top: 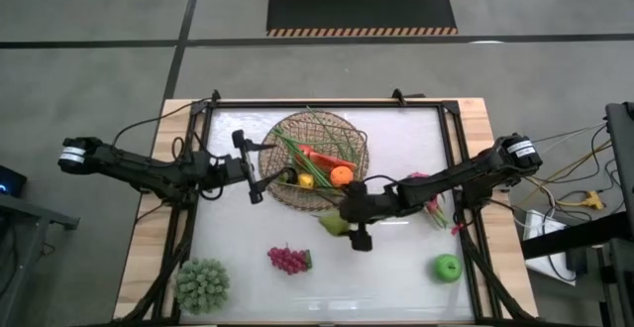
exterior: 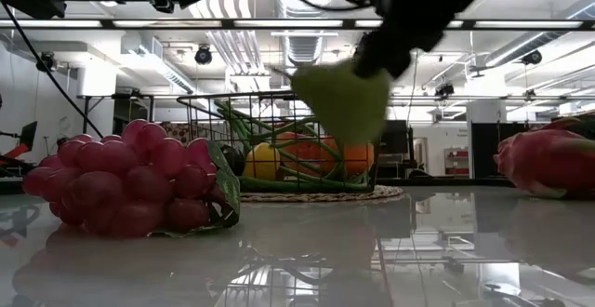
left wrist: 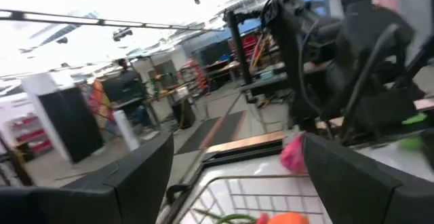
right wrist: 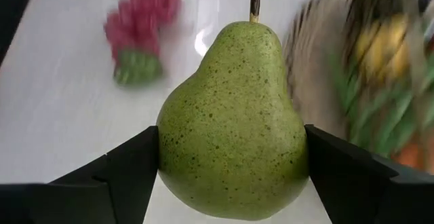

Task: Build produce basket
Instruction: Put the pear into the wire basket

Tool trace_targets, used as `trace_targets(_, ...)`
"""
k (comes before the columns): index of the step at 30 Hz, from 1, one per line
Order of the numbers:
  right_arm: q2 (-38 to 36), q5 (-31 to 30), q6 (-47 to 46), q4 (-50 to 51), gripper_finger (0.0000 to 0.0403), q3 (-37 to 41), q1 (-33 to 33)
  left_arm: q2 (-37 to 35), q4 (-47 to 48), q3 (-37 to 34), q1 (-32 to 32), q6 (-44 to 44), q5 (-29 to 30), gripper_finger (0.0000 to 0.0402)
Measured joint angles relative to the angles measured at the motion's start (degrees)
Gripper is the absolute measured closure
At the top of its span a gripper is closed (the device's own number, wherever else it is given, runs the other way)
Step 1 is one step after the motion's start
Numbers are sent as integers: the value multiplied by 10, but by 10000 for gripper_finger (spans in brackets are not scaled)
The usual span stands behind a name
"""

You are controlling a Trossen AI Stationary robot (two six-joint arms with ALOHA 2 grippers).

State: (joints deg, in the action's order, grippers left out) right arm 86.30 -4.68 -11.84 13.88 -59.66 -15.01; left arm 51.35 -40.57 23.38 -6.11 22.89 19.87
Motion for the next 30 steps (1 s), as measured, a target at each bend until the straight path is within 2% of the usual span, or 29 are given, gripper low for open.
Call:
trace_targets(3,0,-27,81,-106,88,21,0,0,-6,0,-1,-17,-33,95)
trace_targets(8,0,-30,180,-303,88,69,2,0,-23,0,-5,-36,-84,95)
trace_targets(14,1,-30,236,-495,87,128,2,0,-42,2,-17,-53,-115,95)
trace_targets(18,2,-43,265,-606,89,172,7,0,-64,2,-20,-79,-170,95)
trace_targets(23,2,-50,287,-665,87,193,13,26,-100,2,-20,-117,-238,95)
trace_targets(30,2,-50,294,-665,89,193,14,142,-161,28,-20,-126,-240,95)
